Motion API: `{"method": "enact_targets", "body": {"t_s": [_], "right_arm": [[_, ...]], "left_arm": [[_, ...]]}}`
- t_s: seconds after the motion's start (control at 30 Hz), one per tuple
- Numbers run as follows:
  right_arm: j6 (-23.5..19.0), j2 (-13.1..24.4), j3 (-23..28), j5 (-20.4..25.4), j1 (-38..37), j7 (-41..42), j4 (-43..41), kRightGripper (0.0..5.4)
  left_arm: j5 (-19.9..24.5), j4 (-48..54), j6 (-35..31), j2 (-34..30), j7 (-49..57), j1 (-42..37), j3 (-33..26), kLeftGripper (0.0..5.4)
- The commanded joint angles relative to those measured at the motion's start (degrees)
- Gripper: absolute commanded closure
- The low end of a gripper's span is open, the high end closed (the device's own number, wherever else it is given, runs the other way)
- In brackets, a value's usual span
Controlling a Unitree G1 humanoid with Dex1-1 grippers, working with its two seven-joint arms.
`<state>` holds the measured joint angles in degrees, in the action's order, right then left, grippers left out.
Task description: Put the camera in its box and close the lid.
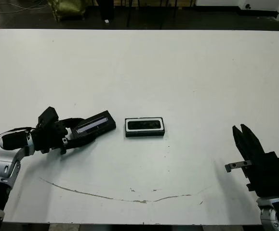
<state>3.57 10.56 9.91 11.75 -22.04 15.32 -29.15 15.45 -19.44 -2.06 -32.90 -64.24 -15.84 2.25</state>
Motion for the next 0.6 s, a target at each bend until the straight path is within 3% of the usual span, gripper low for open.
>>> {"method": "enact_targets", "body": {"t_s": [0.03, 0.13, 0.37, 0.6], "right_arm": [[-1.11, 0.25, -0.18, 0.01, -0.75, -0.20, 0.28, 5.40], [-0.11, 0.20, -0.21, 0.77, -0.44, 0.53, 1.28, 5.40], [-2.73, 0.38, -0.42, 0.16, -1.20, -0.54, -1.20, 5.40], [-4.04, 0.62, -0.57, -0.43, -1.41, -1.03, -2.52, 5.40]], "left_arm": [[1.10, 2.59, -3.11, -0.75, 0.69, 0.64, -1.17, 2.87], [3.22, 7.96, -6.12, -0.34, 3.98, 1.23, -3.81, 2.87], [8.08, 12.68, -6.53, 1.05, 4.46, -0.93, -5.89, 2.87], [5.63, 10.06, -3.99, 2.96, 2.83, -4.96, -1.52, 2.87]]}}
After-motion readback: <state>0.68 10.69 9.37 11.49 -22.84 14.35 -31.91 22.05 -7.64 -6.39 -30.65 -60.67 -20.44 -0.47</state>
